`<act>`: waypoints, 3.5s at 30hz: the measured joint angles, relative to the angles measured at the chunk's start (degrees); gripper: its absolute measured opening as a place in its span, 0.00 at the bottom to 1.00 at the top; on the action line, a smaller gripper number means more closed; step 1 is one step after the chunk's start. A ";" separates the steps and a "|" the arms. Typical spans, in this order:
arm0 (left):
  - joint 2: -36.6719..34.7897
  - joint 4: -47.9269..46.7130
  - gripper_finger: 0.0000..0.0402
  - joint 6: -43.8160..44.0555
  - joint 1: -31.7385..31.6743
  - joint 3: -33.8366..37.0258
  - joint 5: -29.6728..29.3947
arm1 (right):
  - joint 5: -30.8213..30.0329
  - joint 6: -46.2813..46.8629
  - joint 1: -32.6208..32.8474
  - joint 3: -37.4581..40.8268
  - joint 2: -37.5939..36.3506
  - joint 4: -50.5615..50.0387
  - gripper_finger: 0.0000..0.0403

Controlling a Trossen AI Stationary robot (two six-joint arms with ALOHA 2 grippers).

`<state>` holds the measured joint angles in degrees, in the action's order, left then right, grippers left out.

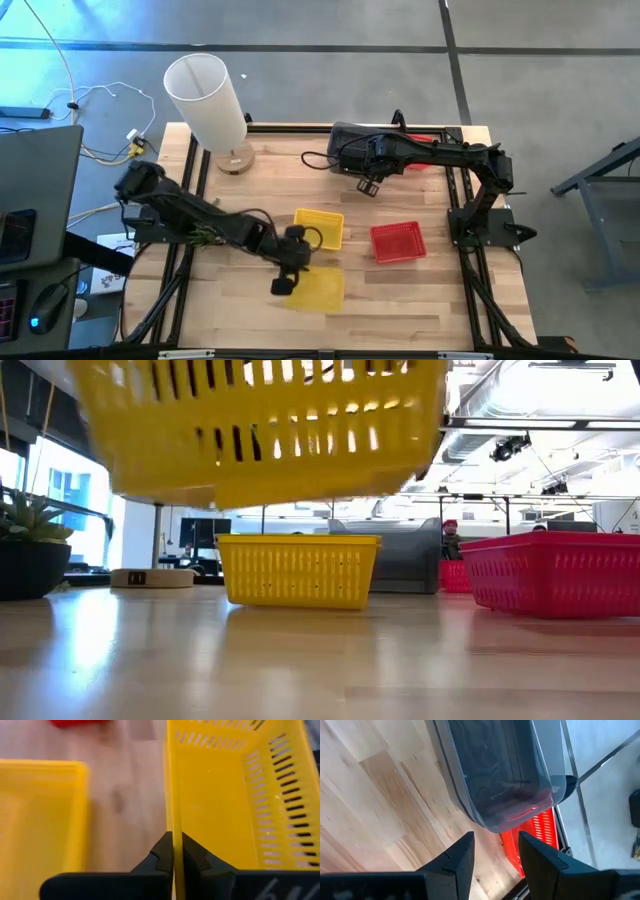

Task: Stack baskets by color
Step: Stack the bottom yellow bin on the stacked yellow bin

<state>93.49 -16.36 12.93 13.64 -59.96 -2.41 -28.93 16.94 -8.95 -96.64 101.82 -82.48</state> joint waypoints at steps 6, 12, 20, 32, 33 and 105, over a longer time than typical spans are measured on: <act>-6.11 -6.82 0.00 -5.91 -5.14 0.00 -5.64 | 0.24 -3.28 -0.01 0.00 -0.01 -0.05 0.34; -8.80 -9.51 0.00 -14.16 -13.11 0.00 -5.75 | 0.15 -4.10 0.00 0.00 0.00 -0.24 0.34; -8.42 -9.52 0.00 -23.63 -23.18 -0.01 0.57 | 0.02 -4.03 0.00 0.00 0.00 -0.46 0.34; -7.96 -8.86 0.00 -30.10 -27.03 -0.02 7.16 | 0.28 -3.95 0.00 0.00 0.00 -0.42 0.34; -7.96 -8.76 0.00 -30.10 -27.03 -0.02 7.16 | 0.30 -3.94 0.00 0.00 -0.01 -0.40 0.34; -0.18 -4.83 0.00 -28.06 -30.13 -0.02 11.57 | 5.03 -1.76 0.00 0.00 0.00 -2.36 0.34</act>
<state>93.32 -21.19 -15.12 -16.49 -59.99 9.16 -23.90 15.18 -8.95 -96.64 101.82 -84.84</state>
